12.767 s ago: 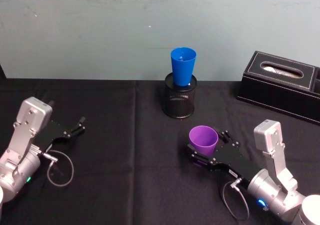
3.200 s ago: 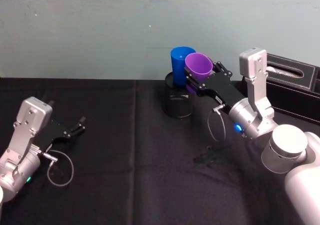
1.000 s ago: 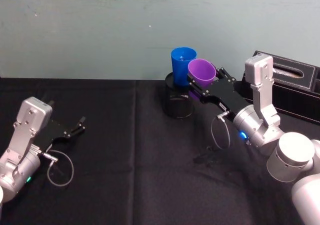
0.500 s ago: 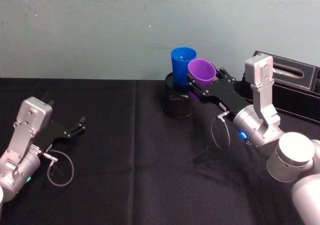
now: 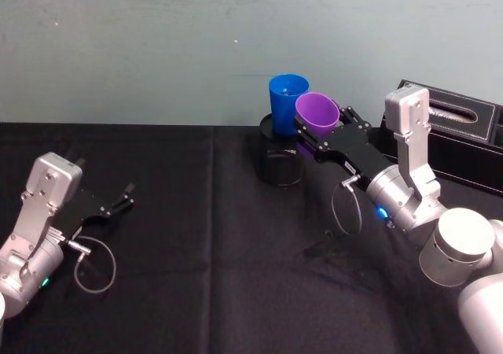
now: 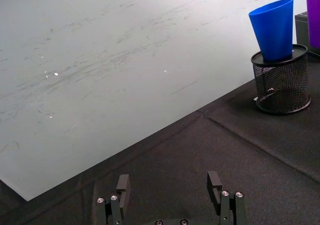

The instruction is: Pick up one cup with a gripper and tap it against the other cup.

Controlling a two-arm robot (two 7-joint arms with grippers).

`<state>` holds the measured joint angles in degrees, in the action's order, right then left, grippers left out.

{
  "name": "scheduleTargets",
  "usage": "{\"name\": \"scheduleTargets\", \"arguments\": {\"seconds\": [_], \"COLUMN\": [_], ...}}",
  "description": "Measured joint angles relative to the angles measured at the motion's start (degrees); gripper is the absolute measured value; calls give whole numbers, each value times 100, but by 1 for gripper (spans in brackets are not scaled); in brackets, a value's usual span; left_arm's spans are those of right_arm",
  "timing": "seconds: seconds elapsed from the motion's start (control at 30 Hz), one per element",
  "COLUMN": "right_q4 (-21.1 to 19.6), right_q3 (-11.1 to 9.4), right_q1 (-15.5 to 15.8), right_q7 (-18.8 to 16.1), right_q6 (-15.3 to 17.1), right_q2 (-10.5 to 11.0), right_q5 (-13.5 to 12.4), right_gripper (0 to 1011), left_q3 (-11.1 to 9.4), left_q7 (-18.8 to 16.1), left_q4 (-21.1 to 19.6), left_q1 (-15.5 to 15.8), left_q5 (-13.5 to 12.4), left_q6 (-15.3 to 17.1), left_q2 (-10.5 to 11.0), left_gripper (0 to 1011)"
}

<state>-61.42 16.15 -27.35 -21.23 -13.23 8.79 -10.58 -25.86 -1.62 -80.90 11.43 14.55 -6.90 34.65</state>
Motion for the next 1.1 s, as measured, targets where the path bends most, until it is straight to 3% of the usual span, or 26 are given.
{"name": "scheduleTargets", "arguments": {"seconds": [1.1], "right_q4": [-1], "right_q3": [0], "right_q1": [0], "right_q7": [-2], "right_q6": [0], "right_q2": [0], "right_q5": [-2], "right_gripper": [733], "left_q3": [0], "left_q7": [0], "left_q4": [0], "left_q1": [0], "left_q5": [0], "left_q6": [0], "left_q2": [0], "left_gripper": [1011]}}
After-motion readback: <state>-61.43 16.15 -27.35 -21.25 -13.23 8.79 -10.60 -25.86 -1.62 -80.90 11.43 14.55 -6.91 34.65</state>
